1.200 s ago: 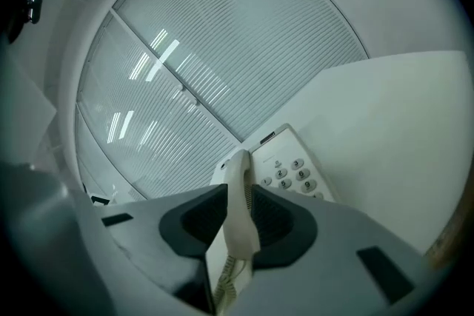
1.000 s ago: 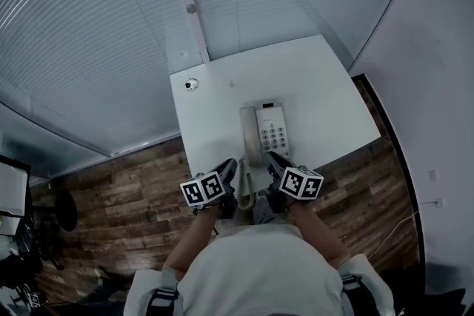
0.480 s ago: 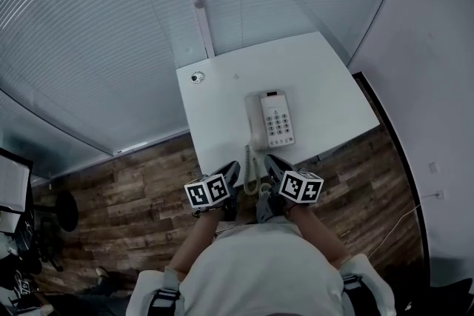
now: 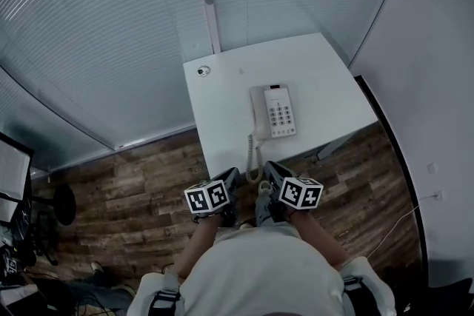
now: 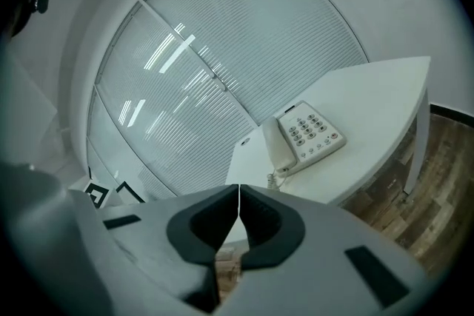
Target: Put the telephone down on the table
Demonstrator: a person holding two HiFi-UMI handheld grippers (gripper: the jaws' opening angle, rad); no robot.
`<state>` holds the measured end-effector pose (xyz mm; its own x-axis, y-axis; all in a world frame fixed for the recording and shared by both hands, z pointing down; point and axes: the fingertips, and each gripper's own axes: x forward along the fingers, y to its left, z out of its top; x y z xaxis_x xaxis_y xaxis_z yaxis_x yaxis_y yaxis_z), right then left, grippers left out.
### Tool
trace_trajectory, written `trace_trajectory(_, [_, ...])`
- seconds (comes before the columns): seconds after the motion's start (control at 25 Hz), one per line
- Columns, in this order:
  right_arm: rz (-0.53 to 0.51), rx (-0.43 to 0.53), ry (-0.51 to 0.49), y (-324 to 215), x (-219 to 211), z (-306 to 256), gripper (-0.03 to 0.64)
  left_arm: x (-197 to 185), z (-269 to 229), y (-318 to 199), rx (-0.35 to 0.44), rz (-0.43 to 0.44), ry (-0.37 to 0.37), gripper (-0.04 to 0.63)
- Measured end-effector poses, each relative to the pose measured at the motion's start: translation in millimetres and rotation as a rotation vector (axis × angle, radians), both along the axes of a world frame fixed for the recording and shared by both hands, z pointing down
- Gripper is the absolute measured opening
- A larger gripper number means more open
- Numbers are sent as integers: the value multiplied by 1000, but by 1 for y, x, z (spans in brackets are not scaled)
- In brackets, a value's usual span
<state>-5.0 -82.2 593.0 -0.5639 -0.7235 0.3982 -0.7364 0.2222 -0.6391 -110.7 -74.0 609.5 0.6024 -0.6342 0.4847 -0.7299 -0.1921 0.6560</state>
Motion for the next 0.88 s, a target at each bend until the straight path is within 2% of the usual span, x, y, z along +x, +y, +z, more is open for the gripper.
trace_trajectory(0.32, [-32,15,33,37,-10,-1,21,-15,0,38,-2,-28,-6,21])
trace_trajectory(0.88, [-65,20,33,82,-21,1,21,-29,1,82,12,-65,-1,21])
